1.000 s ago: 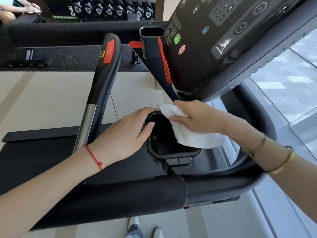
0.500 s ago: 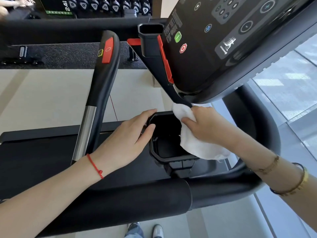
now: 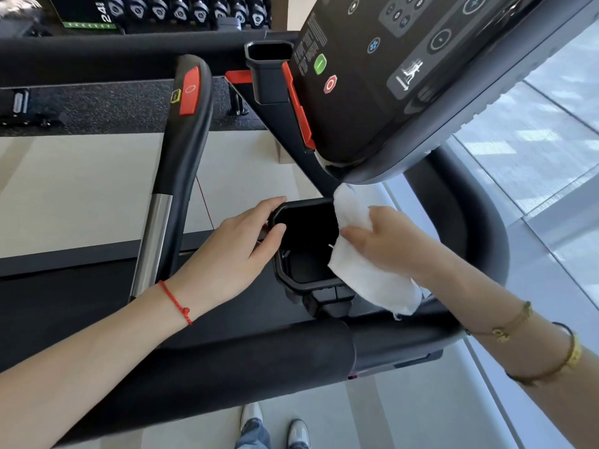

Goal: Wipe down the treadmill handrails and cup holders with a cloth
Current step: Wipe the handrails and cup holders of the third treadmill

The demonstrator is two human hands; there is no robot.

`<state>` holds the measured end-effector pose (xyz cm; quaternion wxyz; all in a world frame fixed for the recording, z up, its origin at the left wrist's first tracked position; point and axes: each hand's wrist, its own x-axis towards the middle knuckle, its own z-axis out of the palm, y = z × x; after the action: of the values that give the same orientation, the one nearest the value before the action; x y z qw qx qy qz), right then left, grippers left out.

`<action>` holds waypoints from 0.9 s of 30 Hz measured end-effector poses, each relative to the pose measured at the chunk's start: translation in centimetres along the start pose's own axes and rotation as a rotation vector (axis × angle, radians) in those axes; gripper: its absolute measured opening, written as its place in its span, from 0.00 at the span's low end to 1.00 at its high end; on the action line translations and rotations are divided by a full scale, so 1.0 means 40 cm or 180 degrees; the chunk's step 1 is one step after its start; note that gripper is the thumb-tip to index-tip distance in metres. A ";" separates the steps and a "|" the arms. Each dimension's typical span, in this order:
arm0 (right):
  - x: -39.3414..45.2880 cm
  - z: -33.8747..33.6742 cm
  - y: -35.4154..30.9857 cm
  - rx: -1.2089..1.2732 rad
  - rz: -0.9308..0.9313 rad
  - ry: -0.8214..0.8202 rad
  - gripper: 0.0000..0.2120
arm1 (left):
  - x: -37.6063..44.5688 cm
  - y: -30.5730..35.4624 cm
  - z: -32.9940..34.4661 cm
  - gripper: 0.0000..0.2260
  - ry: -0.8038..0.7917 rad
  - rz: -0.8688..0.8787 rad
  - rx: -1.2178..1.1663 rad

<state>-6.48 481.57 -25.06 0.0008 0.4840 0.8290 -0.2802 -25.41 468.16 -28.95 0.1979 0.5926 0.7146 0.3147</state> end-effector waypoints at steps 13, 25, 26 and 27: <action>0.044 -0.041 -0.045 0.0721 -0.0204 -0.0660 0.15 | 0.003 -0.003 0.005 0.22 0.0063 0.0051 0.0020; 0.000 0.007 0.013 -0.0325 -0.0366 0.0153 0.18 | 0.009 -0.011 0.008 0.22 0.0046 0.0039 -0.0023; 0.007 0.009 0.010 -0.0214 -0.0482 0.0164 0.17 | 0.009 -0.012 0.008 0.22 0.0046 0.0048 -0.0025; 0.015 0.009 0.009 -0.0141 -0.0625 0.0185 0.17 | 0.009 -0.013 0.008 0.22 0.0049 0.0054 -0.0031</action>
<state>-6.60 482.03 -25.72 -0.0400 0.4082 0.8781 -0.2464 -25.65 468.52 -29.53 0.1926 0.5952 0.7095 0.3244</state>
